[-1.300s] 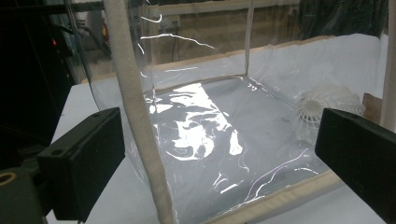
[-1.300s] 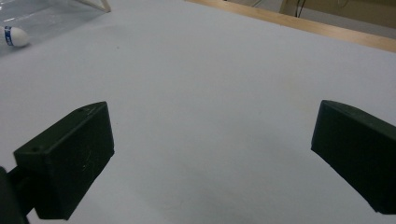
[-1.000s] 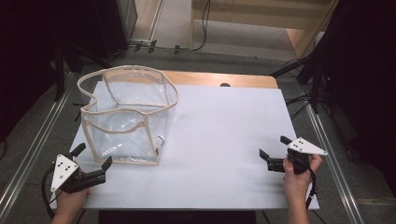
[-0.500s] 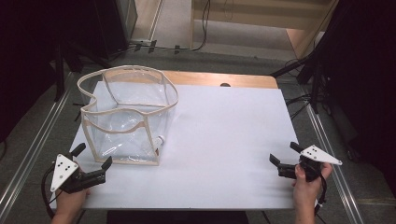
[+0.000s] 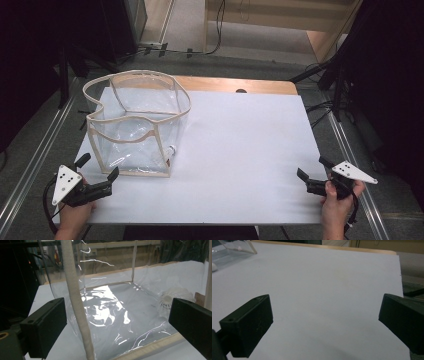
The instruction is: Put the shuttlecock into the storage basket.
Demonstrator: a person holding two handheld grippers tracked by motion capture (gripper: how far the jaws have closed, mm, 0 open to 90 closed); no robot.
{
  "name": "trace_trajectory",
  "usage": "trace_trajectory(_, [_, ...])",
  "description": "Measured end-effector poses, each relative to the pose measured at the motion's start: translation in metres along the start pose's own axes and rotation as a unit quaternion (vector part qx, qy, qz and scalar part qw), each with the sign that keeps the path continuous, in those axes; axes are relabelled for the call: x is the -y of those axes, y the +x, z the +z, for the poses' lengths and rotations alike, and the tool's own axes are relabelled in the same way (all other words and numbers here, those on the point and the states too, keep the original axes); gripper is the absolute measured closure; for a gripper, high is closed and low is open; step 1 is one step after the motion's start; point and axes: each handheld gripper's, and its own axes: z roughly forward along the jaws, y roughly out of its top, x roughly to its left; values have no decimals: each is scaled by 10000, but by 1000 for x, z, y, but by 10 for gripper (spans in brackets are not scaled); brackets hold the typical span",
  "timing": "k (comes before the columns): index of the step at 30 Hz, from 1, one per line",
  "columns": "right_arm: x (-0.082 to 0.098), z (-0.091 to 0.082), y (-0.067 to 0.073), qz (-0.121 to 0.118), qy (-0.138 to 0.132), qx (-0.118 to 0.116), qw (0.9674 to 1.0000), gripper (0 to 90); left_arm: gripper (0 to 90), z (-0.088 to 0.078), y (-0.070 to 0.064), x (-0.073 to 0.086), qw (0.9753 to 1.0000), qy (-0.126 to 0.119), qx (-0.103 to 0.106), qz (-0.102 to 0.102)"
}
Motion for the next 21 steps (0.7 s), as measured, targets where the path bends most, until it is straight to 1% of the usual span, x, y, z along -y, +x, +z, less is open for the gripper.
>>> trace_trajectory(4, [2, -3, -4, 8, -71, -26, 10000, 0, 23, 0, 0, 0, 10000, -10, -24, 3])
trace_trajectory(6, [4, -4, -5, 3, -68, -7, 10000, 0, 23, -1, 1, 0, 10000, -33, -24, -38])
trace_trajectory(8, [5, -6, -5, 38, -102, -57, 9999, 0, 23, -2, 2, 0, 9999, -58, -62, -71])
trace_trajectory(10, [7, -10, -4, 17, -94, -32, 9999, 0, 23, -2, 3, 0, 9999, -85, -73, -83])
trace_trajectory(11, [8, -13, -5, 34, -139, -67, 9999, 0, 23, -2, 3, 0, 9999, -93, -73, -99])
trace_trajectory(14, [9, -18, -7, 80, -206, -53, 9997, 0, 23, -2, 2, 0, 9999, -84, -62, -63])
trace_trajectory(18, [9, -17, -8, 70, -233, -61, 9997, 0, 23, -1, 2, 0, 9999, -74, -63, -53])
trace_trajectory(21, [7, -14, -6, 90, -261, -67, 9996, 0, 23, -1, 2, 0, 9999, -67, -72, -56])
